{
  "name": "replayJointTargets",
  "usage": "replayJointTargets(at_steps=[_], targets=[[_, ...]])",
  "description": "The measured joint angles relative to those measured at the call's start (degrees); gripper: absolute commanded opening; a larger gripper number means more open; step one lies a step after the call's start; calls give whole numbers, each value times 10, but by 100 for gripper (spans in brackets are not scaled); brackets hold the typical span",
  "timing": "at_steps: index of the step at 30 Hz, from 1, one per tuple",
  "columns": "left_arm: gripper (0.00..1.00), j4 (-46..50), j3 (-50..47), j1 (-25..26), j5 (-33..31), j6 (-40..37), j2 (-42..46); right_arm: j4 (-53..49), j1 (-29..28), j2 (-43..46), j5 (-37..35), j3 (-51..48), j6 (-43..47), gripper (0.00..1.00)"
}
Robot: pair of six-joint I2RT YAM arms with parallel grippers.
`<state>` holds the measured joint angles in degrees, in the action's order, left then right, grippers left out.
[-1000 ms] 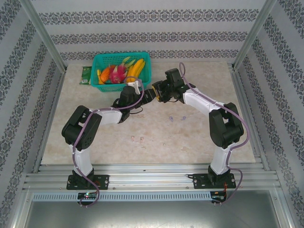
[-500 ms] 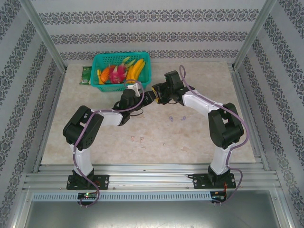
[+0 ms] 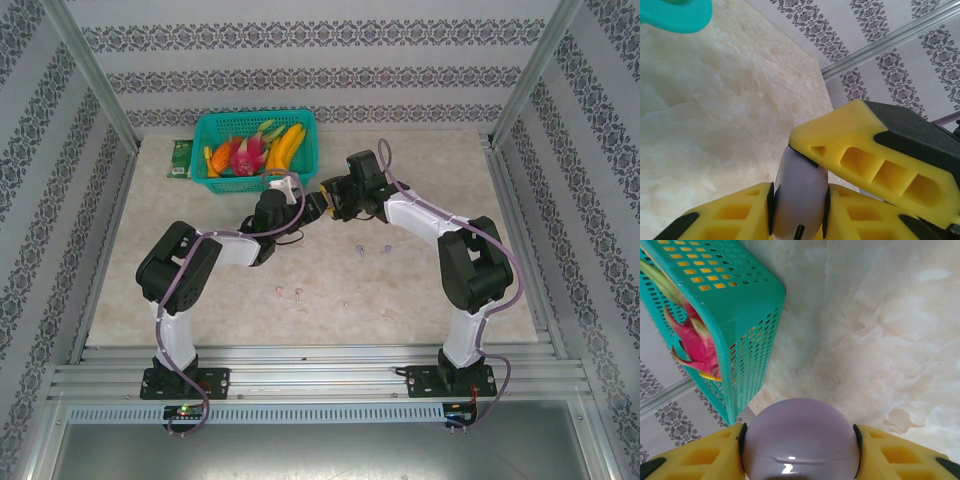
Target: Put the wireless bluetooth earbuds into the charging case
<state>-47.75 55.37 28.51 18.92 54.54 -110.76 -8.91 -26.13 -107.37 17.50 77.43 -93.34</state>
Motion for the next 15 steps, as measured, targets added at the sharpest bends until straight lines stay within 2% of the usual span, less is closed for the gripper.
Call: replayJointTargets(at_steps=[7, 15], targets=[[44, -17, 0, 4, -6, 11, -13, 3, 0, 1, -7, -6, -7, 49], [44, -24, -1, 7, -12, 15, -17, 8, 0, 7, -14, -15, -15, 49]])
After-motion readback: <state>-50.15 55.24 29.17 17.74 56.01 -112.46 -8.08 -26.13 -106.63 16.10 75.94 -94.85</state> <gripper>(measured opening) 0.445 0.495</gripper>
